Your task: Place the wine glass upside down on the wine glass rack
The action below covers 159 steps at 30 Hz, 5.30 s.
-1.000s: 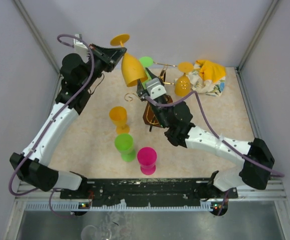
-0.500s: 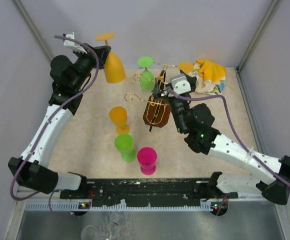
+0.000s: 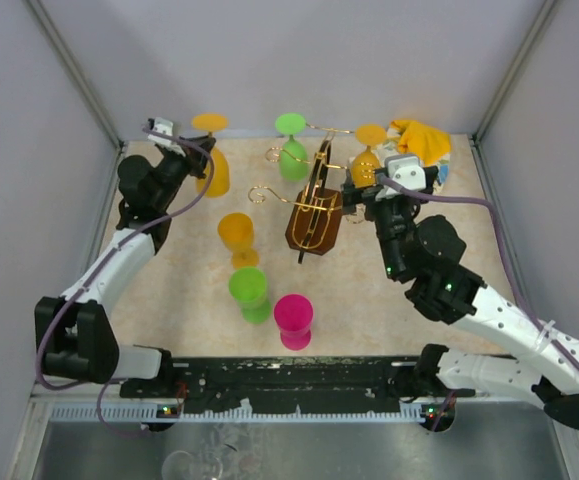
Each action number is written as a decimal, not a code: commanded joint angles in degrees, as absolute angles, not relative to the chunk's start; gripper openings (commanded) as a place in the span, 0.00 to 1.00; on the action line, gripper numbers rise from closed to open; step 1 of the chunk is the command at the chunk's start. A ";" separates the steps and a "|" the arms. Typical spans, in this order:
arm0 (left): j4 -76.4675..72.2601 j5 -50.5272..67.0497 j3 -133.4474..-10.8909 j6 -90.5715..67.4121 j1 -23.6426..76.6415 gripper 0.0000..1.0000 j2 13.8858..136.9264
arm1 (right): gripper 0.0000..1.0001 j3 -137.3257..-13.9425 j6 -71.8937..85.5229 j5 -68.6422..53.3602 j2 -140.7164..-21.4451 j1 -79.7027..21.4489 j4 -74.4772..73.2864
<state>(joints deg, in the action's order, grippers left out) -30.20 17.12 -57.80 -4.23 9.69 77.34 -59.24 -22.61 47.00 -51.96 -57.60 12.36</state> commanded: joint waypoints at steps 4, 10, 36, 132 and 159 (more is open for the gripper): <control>-56.72 30.95 -49.92 -5.92 8.88 0.00 80.04 | 0.99 -59.73 -18.55 51.42 -48.90 -57.92 4.51; -63.75 37.71 -47.61 -8.41 8.85 0.00 83.91 | 0.99 -58.83 -17.84 52.25 -47.96 -57.91 3.48; -83.05 41.90 -46.57 -13.35 12.52 0.00 97.44 | 0.99 -57.92 -18.07 53.59 -47.24 -57.92 0.86; -92.24 37.17 -52.82 -14.57 20.51 0.24 108.23 | 0.99 -55.96 -15.88 56.60 -47.36 -57.92 -3.36; -96.92 33.03 -44.38 -15.47 16.25 0.69 104.32 | 0.99 -54.93 -15.38 56.43 -48.11 -57.87 -2.74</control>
